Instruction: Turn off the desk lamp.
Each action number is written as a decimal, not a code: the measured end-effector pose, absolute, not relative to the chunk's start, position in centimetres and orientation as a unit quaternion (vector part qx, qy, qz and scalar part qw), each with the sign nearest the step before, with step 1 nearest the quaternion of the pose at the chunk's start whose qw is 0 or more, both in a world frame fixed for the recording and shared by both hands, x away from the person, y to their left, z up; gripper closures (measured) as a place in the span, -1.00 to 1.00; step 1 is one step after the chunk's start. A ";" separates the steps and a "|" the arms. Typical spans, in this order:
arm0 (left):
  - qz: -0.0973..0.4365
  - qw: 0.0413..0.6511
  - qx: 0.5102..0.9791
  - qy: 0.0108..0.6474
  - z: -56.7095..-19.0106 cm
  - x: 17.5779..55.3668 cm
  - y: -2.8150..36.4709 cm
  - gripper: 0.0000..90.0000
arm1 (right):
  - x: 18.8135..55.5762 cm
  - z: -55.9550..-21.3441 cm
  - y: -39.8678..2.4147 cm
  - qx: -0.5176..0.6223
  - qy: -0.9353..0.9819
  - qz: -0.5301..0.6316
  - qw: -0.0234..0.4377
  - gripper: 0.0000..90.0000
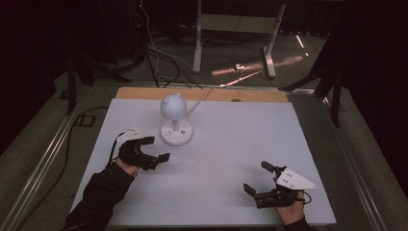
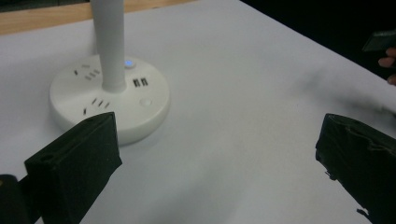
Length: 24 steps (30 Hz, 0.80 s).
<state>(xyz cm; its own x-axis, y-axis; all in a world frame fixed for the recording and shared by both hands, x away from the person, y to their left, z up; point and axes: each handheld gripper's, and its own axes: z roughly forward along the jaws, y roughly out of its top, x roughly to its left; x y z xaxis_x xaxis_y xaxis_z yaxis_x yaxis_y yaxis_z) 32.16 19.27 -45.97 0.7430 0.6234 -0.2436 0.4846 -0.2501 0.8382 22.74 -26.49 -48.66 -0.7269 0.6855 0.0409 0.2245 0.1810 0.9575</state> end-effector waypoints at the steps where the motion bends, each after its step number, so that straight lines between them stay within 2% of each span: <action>1: 0.068 0.500 0.788 0.353 -46.1 31.9 19.4 -0.99 | 22.7 -48.6 -26.5 0.307 0.740 0.562 0.205 -1.00; 24: 0.057 0.492 0.790 0.363 -49.9 27.0 22.2 -0.99 | 22.7 -48.6 -26.3 0.307 0.742 0.560 0.205 -1.00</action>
